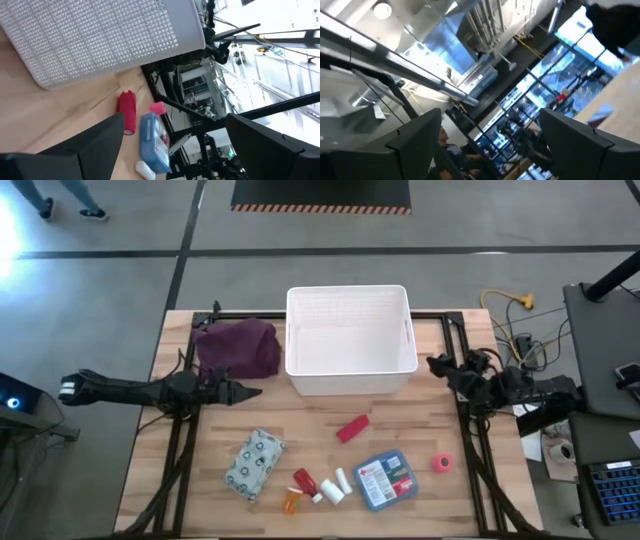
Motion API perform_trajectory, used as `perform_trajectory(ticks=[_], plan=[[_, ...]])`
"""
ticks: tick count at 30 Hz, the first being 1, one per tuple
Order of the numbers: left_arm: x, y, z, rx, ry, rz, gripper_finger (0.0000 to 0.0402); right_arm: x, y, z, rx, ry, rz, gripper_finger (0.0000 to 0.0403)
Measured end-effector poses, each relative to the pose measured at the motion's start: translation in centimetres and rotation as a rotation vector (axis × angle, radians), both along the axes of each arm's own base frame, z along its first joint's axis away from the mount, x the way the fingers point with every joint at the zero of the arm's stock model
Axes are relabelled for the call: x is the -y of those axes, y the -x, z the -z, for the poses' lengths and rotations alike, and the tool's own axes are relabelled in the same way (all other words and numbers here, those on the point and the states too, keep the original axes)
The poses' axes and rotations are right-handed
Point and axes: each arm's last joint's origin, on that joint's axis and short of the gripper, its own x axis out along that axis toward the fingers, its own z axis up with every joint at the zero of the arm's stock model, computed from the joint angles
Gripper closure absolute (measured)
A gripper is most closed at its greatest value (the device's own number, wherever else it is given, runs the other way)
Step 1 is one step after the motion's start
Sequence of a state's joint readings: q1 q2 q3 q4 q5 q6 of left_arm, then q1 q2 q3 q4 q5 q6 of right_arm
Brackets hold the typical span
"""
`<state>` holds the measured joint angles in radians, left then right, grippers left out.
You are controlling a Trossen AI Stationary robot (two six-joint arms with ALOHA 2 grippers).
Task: Pick & place medical supplies in basket/bin
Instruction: Put the red bandage into the white bin
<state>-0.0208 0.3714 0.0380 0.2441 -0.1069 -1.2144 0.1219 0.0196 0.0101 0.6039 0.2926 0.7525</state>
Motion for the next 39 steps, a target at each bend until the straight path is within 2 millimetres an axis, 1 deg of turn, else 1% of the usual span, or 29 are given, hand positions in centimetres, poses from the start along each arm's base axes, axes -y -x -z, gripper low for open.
perform_trajectory(ticks=[3,7,9,16,20,23,28,31,33,35,37,39], plan=[[0.0,0.0,-0.3,0.011,0.0,0.0,0.0069,0.0,-0.3,0.2,-0.012,-0.082,-0.027,0.0076],[0.0,-0.1,-0.7,0.03,0.004,-0.009,0.0069,0.1,-1.0,0.6,-0.069,-0.111,0.002,0.0076],[-0.1,-0.1,-0.7,0.031,0.003,-0.021,0.0069,0.1,-1.3,0.9,-0.1,-0.127,0.011,0.0076],[-0.1,-0.2,-0.5,0.012,0.001,-0.027,0.0069,-0.1,-2.5,1.7,-0.173,-0.238,-0.048,0.0076],[-0.2,-0.4,-0.1,-0.014,0.021,-0.066,0.0069,-0.2,-3.0,2.0,-0.182,-0.345,-0.11,0.0076],[-0.3,-0.5,-0.2,-0.004,0.02,-0.091,0.0069,-0.3,-3.2,2.2,-0.192,-0.371,-0.147,0.0076],[-0.2,-0.9,-0.6,0.031,0.021,-0.088,0.0069,-0.8,-3.4,2.3,-0.218,-0.398,-0.336,0.0076],[-0.2,-1.1,-0.9,0.028,0.02,-0.088,0.0069,-1.0,-3.6,2.4,-0.258,-0.437,-0.399,0.0076],[-0.2,-1.3,-1.1,0.018,0.019,-0.088,0.0069,-1.3,-4.0,1.9,-0.323,-0.447,-0.424,0.0076],[-0.2,-1.5,-1.4,0.017,0.019,-0.088,0.0069,-1.7,-4.5,1.4,-0.452,-0.458,-0.459,0.0076],[-0.2,-1.8,-1.6,0.007,0.018,-0.089,0.0069,-2.1,-4.8,1.0,-0.658,-0.469,-0.47,0.0076],[-0.2,-2.0,-1.7,-0.004,0.017,-0.089,0.0069,-2.3,-4.7,1.1,-0.903,-0.474,-0.443,0.0076]])
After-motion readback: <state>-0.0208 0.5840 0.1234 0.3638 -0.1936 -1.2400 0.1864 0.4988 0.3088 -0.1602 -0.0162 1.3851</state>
